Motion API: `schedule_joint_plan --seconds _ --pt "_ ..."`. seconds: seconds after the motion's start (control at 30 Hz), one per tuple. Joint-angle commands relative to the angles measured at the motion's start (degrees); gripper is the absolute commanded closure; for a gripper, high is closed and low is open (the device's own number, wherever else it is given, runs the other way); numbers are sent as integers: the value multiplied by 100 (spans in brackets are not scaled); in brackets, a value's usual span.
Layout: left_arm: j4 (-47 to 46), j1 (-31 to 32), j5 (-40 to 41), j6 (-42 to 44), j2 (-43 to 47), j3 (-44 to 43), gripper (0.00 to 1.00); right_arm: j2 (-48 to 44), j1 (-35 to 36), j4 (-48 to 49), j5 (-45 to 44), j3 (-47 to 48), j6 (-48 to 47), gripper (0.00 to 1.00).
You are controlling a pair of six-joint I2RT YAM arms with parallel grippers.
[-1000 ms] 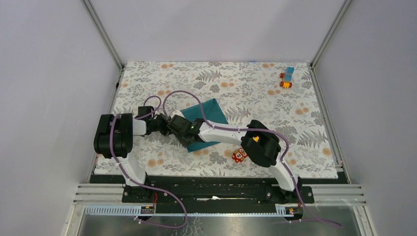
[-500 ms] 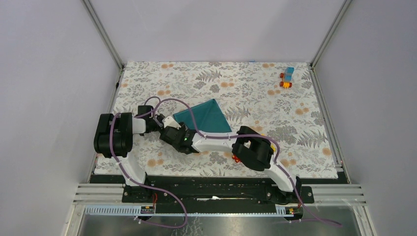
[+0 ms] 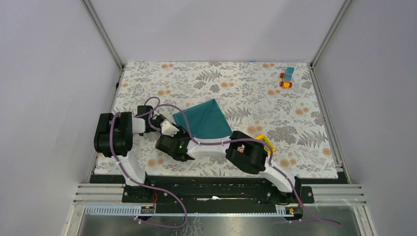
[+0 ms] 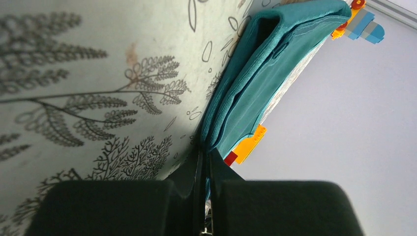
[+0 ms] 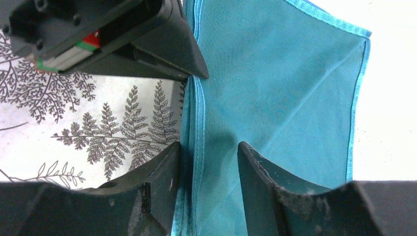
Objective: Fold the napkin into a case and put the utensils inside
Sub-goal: Pick up the upper triangle-folded napkin from the center of the board.
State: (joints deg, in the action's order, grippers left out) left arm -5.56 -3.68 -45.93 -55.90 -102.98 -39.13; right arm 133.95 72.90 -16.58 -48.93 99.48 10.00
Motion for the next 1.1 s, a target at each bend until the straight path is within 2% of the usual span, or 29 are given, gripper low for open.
schedule_joint_plan --seconds 0.0,0.23,0.3,0.43,0.53,0.6,0.7,0.83,0.97,1.07 --pt "51 -85 -65 38 -66 -171 100 -74 157 -189 -469 34 56 49" --pt "216 -196 -54 177 -143 -250 100 -182 286 -458 -342 54 231 55" --pt "293 -219 -36 245 -122 -276 100 -203 310 -523 -261 107 263 61" --pt "325 -246 -23 288 -92 -279 100 -175 330 -756 -204 247 352 67" --pt "319 -246 -38 297 -121 -287 100 -204 337 -819 -183 186 453 77" --pt "319 -252 -39 307 -149 -308 100 -216 331 -850 -151 168 500 79" --pt "322 -250 -24 308 -174 -323 100 -247 339 -916 -157 147 568 79" --pt "322 -248 -3 333 -182 -310 100 -305 347 -1019 -85 188 573 68" --pt "327 -248 -2 367 -196 -296 100 -315 347 -1104 -117 238 593 68" --pt "319 -248 5 373 -216 -288 100 -310 359 -1177 -127 310 559 57"
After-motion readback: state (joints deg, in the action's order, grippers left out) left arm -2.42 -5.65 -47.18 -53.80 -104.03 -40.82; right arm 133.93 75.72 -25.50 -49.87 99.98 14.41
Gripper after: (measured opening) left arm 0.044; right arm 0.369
